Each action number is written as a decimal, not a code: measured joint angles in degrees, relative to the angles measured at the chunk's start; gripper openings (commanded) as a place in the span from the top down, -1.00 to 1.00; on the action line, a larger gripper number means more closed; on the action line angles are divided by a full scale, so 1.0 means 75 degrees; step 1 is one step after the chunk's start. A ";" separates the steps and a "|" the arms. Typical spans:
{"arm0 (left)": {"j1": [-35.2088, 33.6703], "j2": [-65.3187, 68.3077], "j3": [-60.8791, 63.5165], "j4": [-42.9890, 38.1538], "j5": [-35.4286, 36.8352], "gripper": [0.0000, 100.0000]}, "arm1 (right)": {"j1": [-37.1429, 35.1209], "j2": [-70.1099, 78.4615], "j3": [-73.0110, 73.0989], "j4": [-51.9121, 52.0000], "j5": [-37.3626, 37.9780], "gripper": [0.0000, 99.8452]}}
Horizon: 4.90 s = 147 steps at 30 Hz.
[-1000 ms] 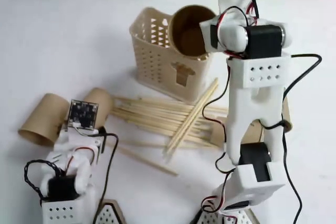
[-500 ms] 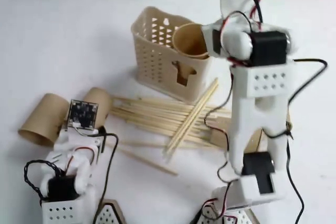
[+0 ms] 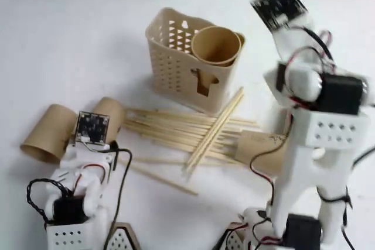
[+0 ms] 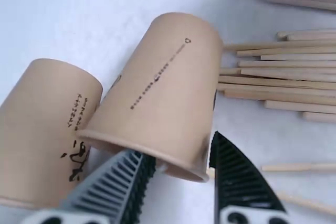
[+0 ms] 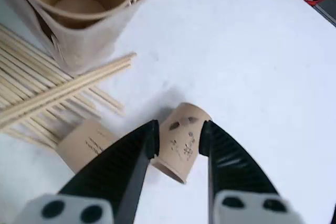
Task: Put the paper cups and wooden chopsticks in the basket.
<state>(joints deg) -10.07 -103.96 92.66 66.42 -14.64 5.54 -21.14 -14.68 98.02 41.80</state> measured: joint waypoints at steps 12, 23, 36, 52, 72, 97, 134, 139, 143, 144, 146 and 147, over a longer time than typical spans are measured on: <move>0.0000 0.0000 0.0000 0.0000 0.0000 0.64 | 0.2110 -0.1184 0.3880 -0.0340 0.3118 0.64; 0.0000 0.0000 0.0000 0.0000 0.0000 0.64 | 0.2825 -0.2251 0.7525 -0.3376 0.4442 0.48; 0.0000 0.0000 0.0000 0.0000 0.0000 0.64 | 0.2825 -0.2251 1.0409 -0.8604 0.3845 0.72; 0.0000 0.0000 0.0000 0.0000 0.0000 0.64 | 0.2860 -0.2239 1.0233 -0.9623 0.2614 0.96; 0.0000 0.0000 0.0000 0.0000 0.0000 0.64 | 0.2544 -0.2239 0.4911 -0.5333 -0.0105 0.96; 0.0000 0.0000 0.0000 0.0000 0.0000 0.64 | -0.1407 -0.2168 0.2356 -0.5368 -0.3774 0.96; 0.0000 0.0000 0.0000 0.0000 0.0000 0.64 | -0.2110 0.2684 -0.3423 0.0000 -0.4501 0.71; 0.0000 0.0000 0.0000 0.0000 0.0000 0.64 | -0.1723 0.2098 -0.2368 0.0012 -0.4501 0.71; 0.0000 0.0000 0.0000 0.0000 0.0000 0.64 | -0.1653 0.1102 -0.0973 0.0012 -0.4501 0.71; 0.0000 0.0000 0.0000 0.0000 0.0000 0.64 | -0.1606 0.0832 -0.0563 0.0012 -0.4501 0.71; 0.0000 0.0000 0.0000 0.0000 0.0000 0.64 | -0.1418 0.0234 0.0316 0.0012 -0.4501 0.71; 0.0000 0.0000 0.0000 0.0000 0.0000 0.64 | -0.1301 -0.0047 0.0762 0.0012 -0.4501 0.71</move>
<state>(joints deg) -10.07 -103.96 92.66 66.42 -14.64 -4.22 -21.49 -8.97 98.11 8.04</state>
